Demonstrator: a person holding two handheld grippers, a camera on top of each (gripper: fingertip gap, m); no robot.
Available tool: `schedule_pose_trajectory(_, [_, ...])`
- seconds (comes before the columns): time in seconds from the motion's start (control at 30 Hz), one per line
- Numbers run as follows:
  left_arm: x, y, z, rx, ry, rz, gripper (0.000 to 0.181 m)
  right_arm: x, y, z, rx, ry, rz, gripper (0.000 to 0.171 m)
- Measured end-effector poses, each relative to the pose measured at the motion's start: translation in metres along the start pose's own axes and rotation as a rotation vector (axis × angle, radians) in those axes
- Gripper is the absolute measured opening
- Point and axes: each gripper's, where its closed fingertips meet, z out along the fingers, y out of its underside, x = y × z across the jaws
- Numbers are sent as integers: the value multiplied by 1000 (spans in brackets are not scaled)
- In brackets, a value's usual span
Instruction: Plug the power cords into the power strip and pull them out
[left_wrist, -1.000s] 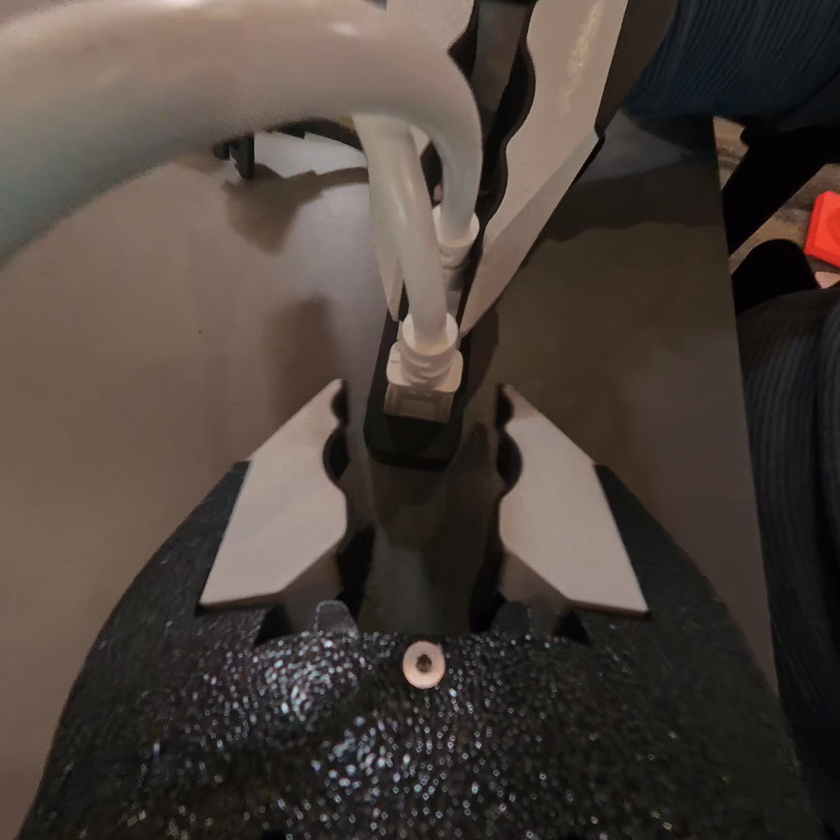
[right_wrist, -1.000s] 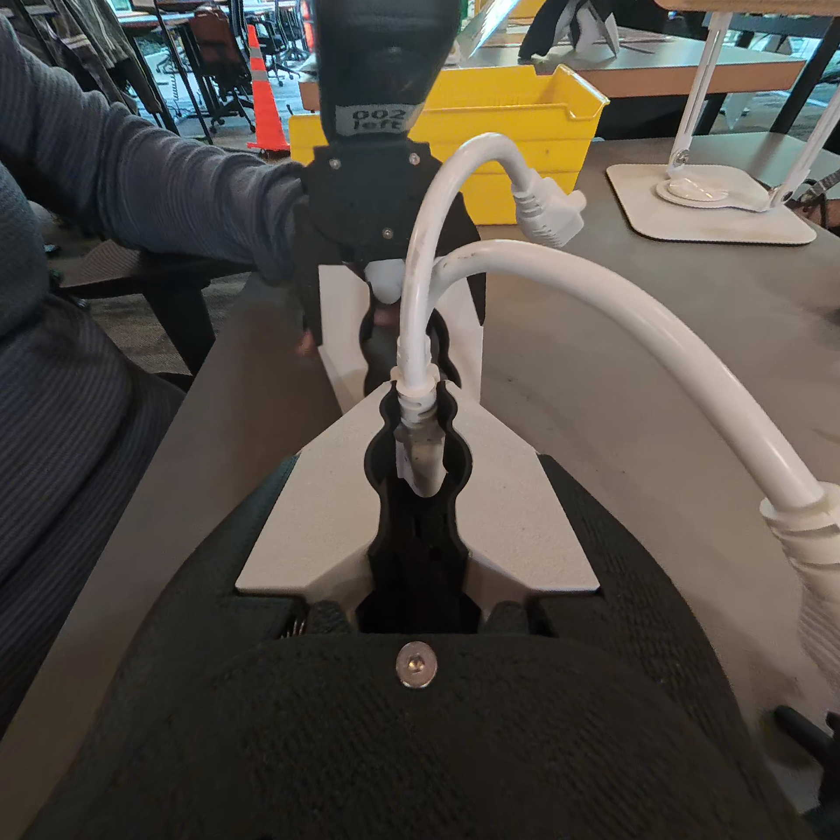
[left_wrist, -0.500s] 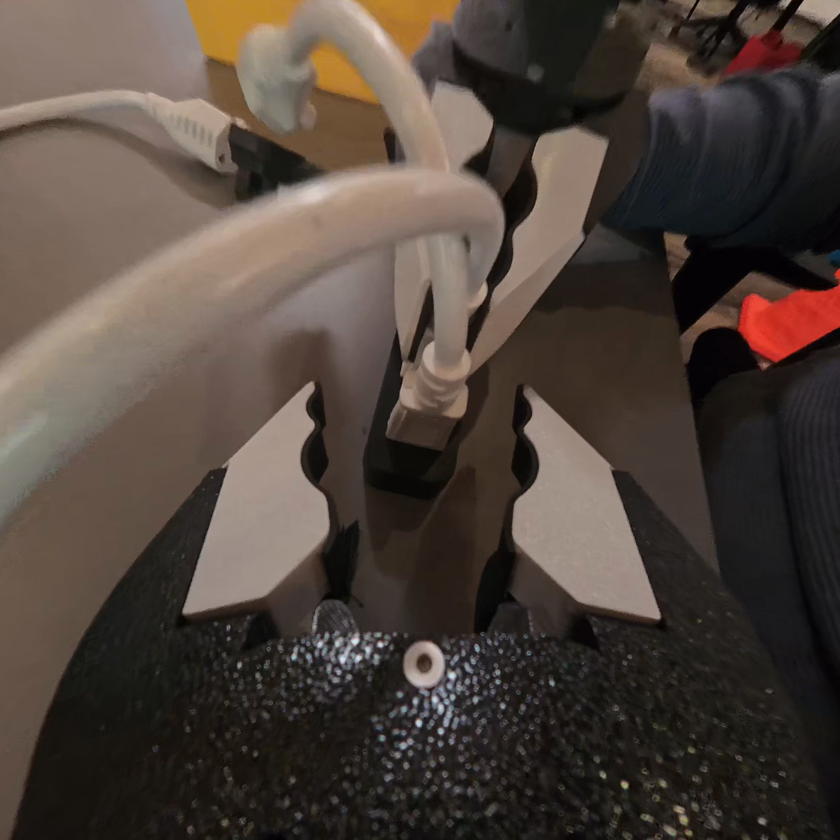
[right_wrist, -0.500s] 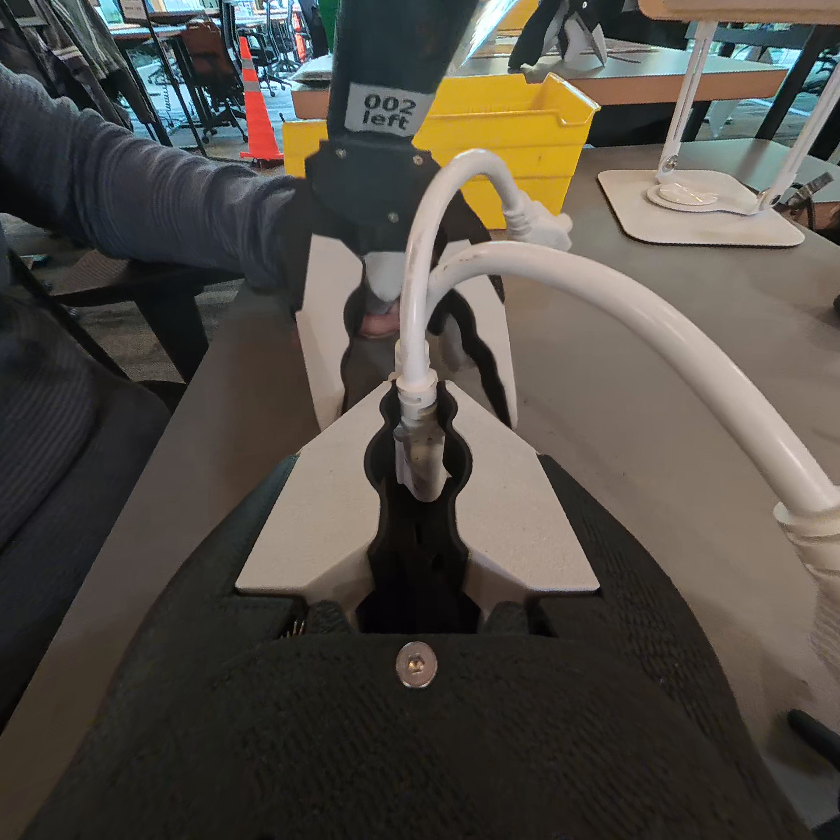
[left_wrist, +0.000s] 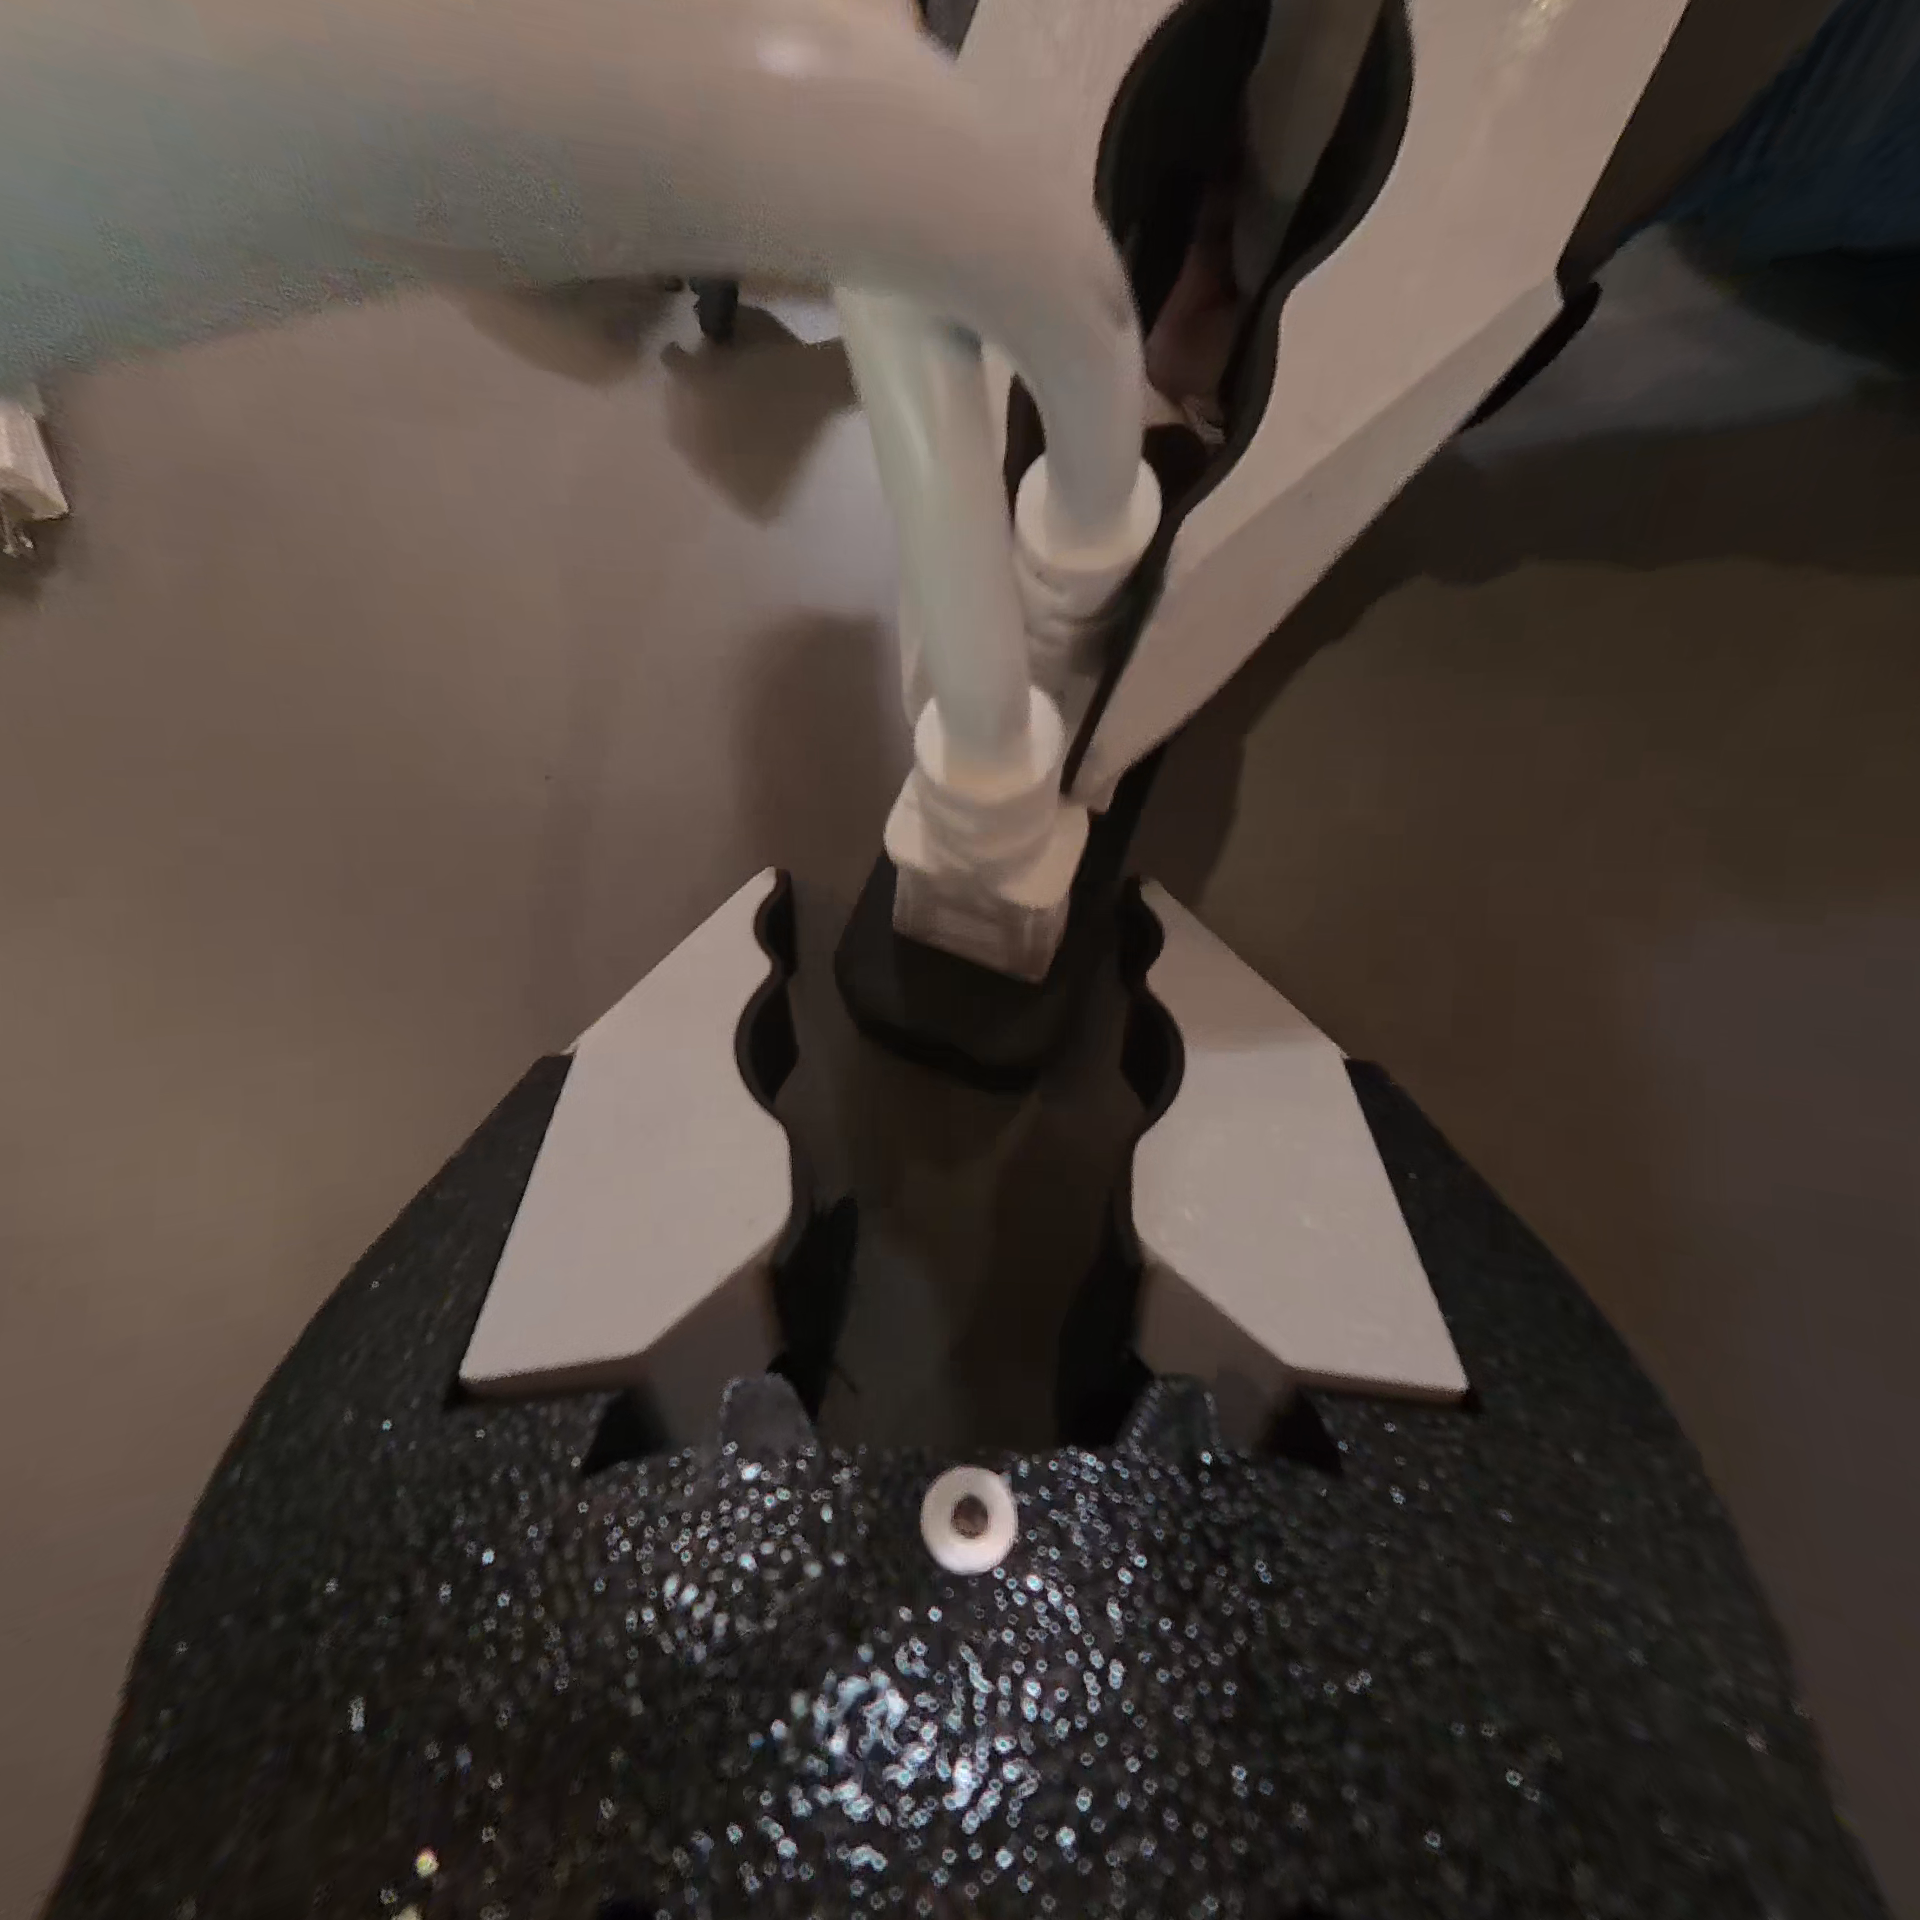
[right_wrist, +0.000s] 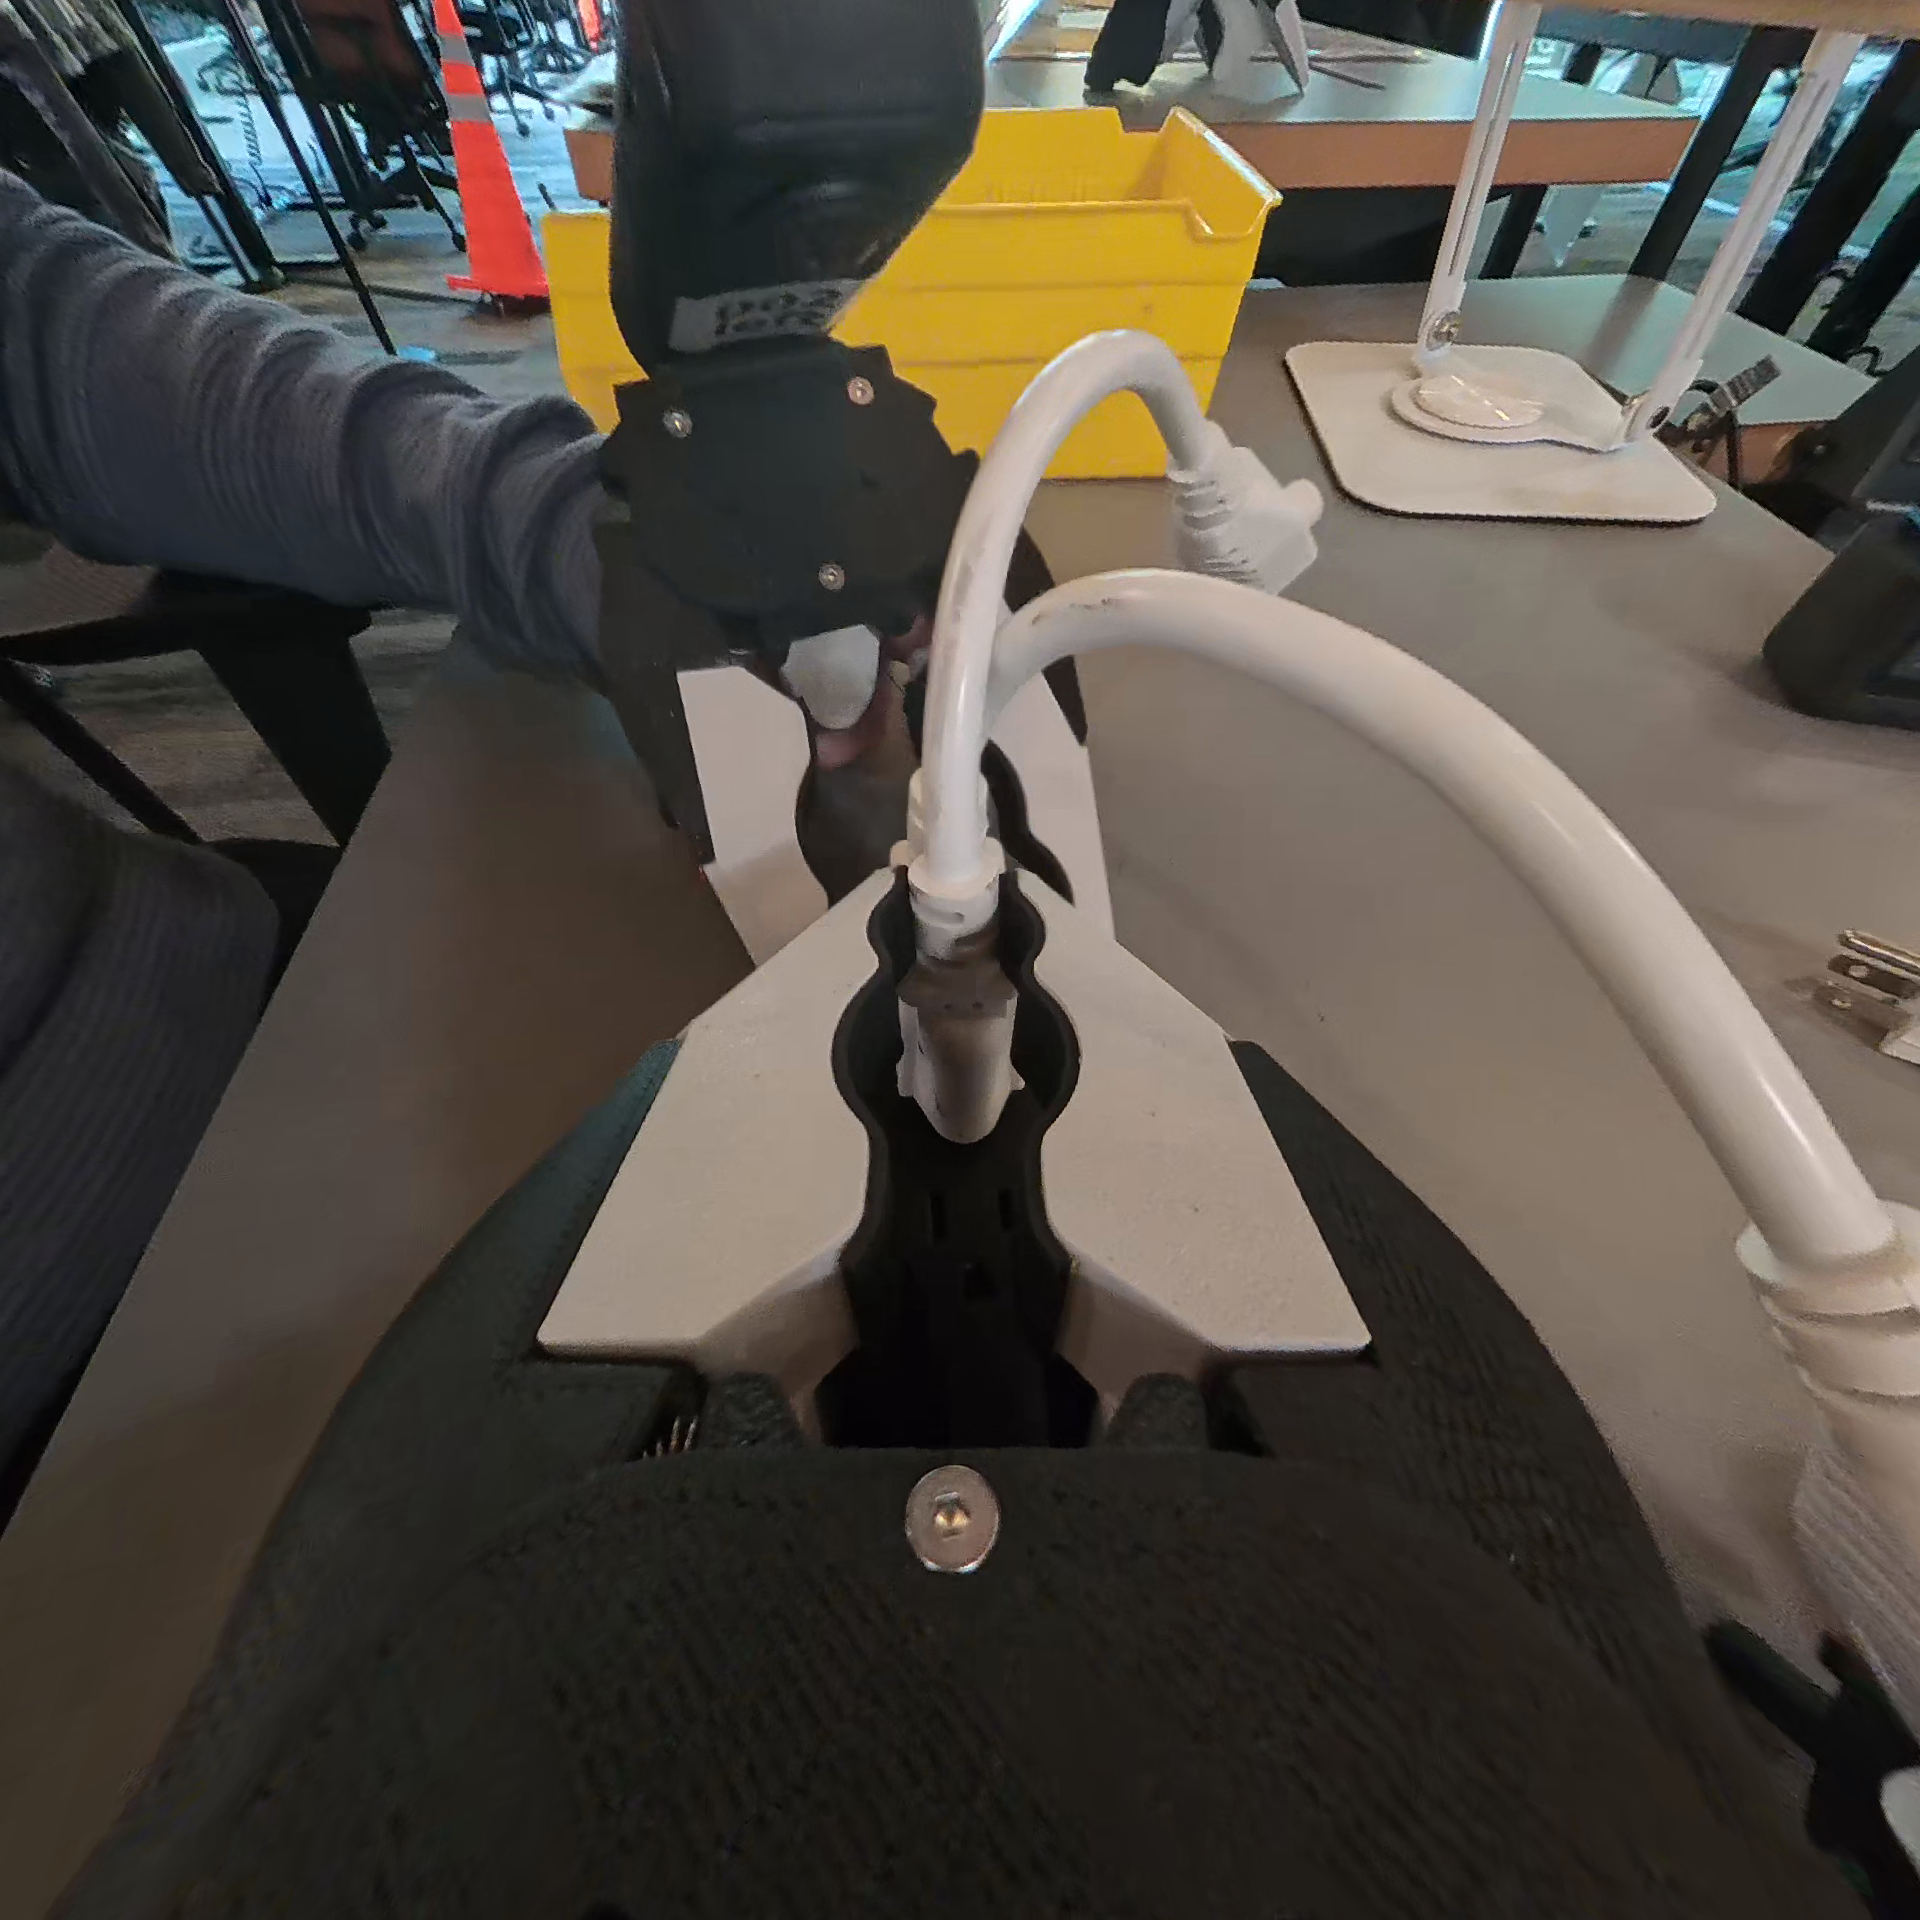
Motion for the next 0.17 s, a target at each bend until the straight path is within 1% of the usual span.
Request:
schedule_pose_trajectory(0.07, [1, -3, 3, 1, 16, 12, 58, 0, -2, 4, 4, -3, 1, 17])
schedule_pose_trajectory(0.1, [4, -4, 4, 3, 40, 31, 50, 1, -3, 7, 4, -5, 1, 17])
schedule_pose_trajectory(0.17, [2, -2, 3, -10, 56, 44, 47, 1, -5, 14, -2, -17, 1, 16])
